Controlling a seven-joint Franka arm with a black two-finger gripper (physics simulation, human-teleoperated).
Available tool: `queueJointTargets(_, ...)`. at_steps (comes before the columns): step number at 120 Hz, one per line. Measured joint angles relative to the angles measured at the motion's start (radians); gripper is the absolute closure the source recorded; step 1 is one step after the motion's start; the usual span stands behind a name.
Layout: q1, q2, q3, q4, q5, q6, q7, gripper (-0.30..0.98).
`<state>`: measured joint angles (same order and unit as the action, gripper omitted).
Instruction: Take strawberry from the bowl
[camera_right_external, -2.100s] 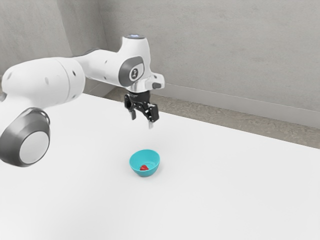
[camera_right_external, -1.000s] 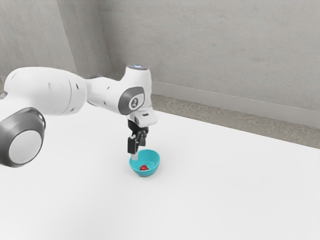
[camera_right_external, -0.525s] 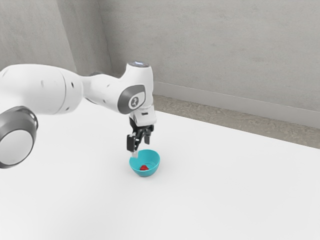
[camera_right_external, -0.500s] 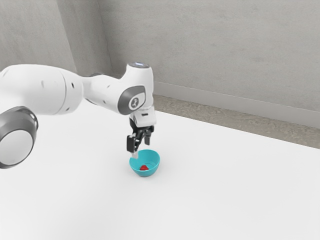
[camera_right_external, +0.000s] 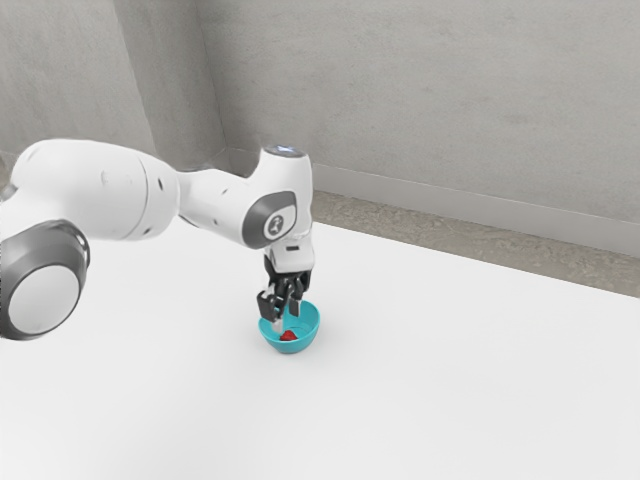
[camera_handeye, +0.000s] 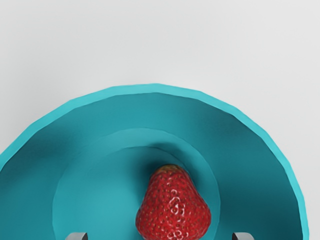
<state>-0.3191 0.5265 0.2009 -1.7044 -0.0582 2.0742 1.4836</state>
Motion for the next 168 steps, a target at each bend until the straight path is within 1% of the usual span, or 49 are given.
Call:
queueJointTargets(50, 0.000, 0.044, 0.000, 0.000, -0.037, 0.029, 0.022, 0.38)
queueJointTargets(56, 0.000, 0.046, 0.000, 0.000, -0.038, 0.031, 0.023, 0.33)
queueJointTargets(60, 0.000, 0.047, 0.000, 0.000, -0.039, 0.032, 0.023, 0.32)
queueJointTargets(90, -0.001, 0.047, 0.000, 0.000, -0.046, 0.037, 0.019, 0.35)
queueJointTargets(94, -0.001, 0.047, 0.000, 0.000, -0.046, 0.037, 0.019, 0.37)
queueJointTargets(103, -0.001, 0.044, 0.000, 0.000, -0.047, 0.037, 0.019, 0.46)
queueJointTargets(113, -0.001, 0.044, 0.000, 0.000, -0.048, 0.037, 0.020, 0.51)
queueJointTargets(168, -0.002, 0.037, 0.000, 0.000, -0.050, 0.048, 0.017, 0.64)
